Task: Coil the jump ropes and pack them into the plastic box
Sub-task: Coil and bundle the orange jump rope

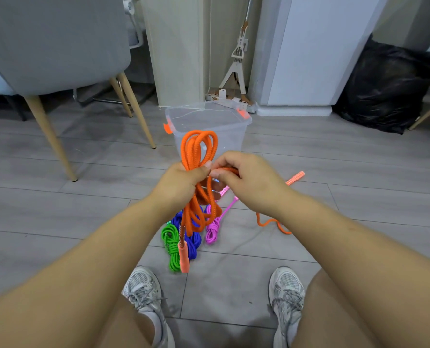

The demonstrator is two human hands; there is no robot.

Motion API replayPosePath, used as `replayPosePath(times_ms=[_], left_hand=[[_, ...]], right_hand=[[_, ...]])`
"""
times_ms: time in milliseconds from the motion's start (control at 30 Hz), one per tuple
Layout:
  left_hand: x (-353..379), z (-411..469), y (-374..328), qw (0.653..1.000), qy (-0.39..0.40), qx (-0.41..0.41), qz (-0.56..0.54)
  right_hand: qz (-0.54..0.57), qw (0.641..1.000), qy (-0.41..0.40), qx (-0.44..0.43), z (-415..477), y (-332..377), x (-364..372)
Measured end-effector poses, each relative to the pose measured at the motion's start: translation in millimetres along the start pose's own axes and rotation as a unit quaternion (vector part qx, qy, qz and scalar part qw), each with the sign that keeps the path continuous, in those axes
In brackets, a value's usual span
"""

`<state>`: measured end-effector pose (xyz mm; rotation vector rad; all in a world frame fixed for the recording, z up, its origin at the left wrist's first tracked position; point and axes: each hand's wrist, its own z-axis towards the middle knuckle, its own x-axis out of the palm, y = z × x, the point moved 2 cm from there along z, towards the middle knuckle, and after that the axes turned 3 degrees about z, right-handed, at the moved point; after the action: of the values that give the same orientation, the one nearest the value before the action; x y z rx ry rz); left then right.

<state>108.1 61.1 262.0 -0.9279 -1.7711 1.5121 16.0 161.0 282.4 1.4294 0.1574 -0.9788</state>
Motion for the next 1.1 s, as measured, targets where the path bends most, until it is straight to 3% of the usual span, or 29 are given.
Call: replayPosePath(times_ms=[400,867,1100], left_hand=[[-4.3,2.4,3.1,0.999,-0.036,-0.015,-0.031],[-34.7,6.1,-11.6,0.989,-0.124,0.051,-0.066],[-19.0,5.9,-6.2,0.993,-0.102,0.033,-0.057]], right_hand=[[-0.021,0.999,-0.027,0.020,0.9,-6.5,-0.1],[-0.056,0.992,-0.067,0.093,-33.9,-53.6,-57.6],[0.050,0.987,-0.133,0.081,-28.9,-36.4,-45.7]])
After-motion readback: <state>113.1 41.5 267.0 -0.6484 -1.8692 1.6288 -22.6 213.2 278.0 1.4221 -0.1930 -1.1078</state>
